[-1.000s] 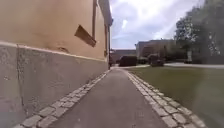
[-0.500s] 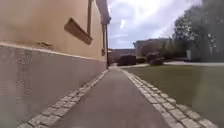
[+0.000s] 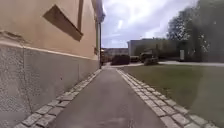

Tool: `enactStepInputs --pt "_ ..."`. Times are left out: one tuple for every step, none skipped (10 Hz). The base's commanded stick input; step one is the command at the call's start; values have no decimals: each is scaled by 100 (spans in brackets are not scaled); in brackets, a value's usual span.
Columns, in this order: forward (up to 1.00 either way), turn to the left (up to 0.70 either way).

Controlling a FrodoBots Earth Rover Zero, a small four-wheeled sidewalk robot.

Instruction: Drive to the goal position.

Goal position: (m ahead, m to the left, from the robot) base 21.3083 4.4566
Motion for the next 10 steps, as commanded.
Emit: enactStepInputs --pt "100 1" --pt "100 1" --pt "100 1" --pt "100 1" --pt "100 1" --pt "100 1" --pt "100 1" --pt "100 1" --pt "100 1" --pt "100 1"
